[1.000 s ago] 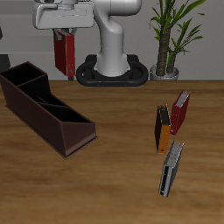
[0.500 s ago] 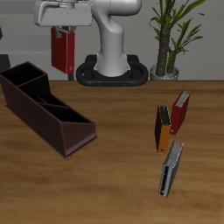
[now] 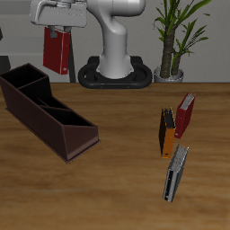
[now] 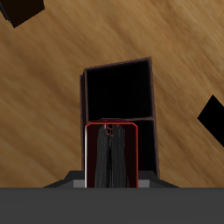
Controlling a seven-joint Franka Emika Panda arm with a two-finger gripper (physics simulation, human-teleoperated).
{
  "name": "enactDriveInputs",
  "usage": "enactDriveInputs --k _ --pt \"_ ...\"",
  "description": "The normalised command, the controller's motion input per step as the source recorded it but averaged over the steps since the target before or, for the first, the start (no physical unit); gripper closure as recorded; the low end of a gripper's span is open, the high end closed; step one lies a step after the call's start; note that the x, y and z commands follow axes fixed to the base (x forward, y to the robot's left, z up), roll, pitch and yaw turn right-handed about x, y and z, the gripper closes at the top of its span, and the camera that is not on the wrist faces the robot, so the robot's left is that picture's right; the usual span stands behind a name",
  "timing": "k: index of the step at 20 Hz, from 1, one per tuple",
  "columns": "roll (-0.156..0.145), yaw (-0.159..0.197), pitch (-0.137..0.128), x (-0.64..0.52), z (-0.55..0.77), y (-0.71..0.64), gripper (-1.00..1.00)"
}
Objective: Place the right red book into the right desk caddy's back compartment
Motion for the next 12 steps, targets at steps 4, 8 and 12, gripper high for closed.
enactDriveInputs --k 4,8,12 --pt "-0.078 0.117 -0.035 -0.1 -0.09 -0.25 1.0" --pt "-0.045 0.079 -0.024 -0.08 -0.01 -0.14 1.0" --pt "-0.041 0.068 -0.05 0.02 0.06 -0.14 1.0"
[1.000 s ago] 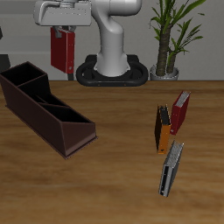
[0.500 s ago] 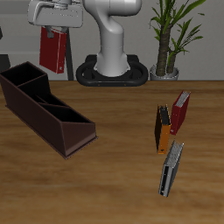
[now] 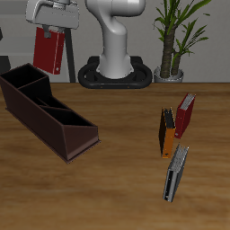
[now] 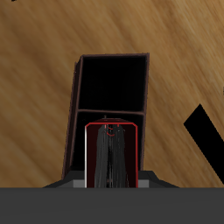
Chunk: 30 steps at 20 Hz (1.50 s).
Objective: Place the right red book into the right desk caddy's back compartment
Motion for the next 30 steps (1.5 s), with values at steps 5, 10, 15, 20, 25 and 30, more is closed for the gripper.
enactDriveInputs --k 5,10,15,20,25,30 --pt "-0.028 0.026 -0.017 0.05 -0.04 -0.11 1.0" --pt "0.024 -0.052 -0.058 -0.03 0.05 0.0 1.0" --pt "0.044 0.019 -0.046 0.02 -0.05 0.17 1.0" --pt "0.014 0.027 -0.026 0.03 -0.1 0.09 1.0" --pt "-0.002 -0.01 -0.011 -0.04 -0.16 0.01 1.0" --pt "-0.023 -0.015 0.02 -0.06 -0.12 -0.04 1.0"
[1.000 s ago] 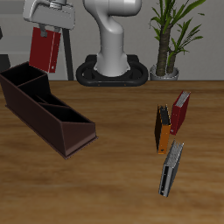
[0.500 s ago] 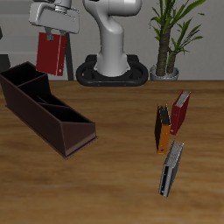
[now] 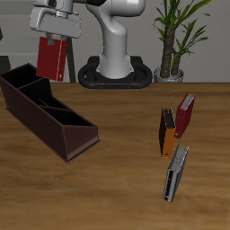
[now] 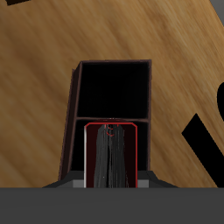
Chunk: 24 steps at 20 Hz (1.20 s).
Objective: Place the right red book into the right desk caddy's back compartment
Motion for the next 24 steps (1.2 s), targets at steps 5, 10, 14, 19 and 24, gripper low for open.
enactDriveInputs --k 5,10,14,19,24 --pt "-0.01 0.012 -0.018 -0.12 -0.01 0.0 1.0" --pt "-0.029 0.0 -0.025 -0.01 0.03 -0.15 1.0" --pt "-0.026 -0.024 -0.018 0.0 0.06 -0.15 1.0" --pt "0.002 -0.015 0.001 0.01 -0.01 -0.04 1.0" --pt "0.017 -0.004 -0.005 0.0 0.04 -0.01 1.0"
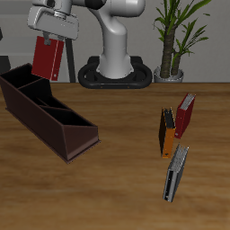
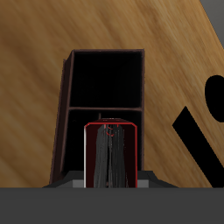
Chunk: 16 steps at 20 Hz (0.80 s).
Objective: Place the right red book into the right desk caddy's back compartment
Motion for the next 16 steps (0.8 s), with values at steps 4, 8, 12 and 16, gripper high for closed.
enactDriveInputs --k 4,8,12,16 --pt "-0.001 -0.016 -0.004 -0.04 0.02 -0.09 1.0" --pt "0.001 -0.007 0.004 -0.01 0.01 -0.05 1.0" --pt "-0.015 -0.028 -0.006 -0.07 0.01 -0.08 1.0" --pt "-0.014 -0.003 0.001 0.0 -0.03 -0.03 1.0"
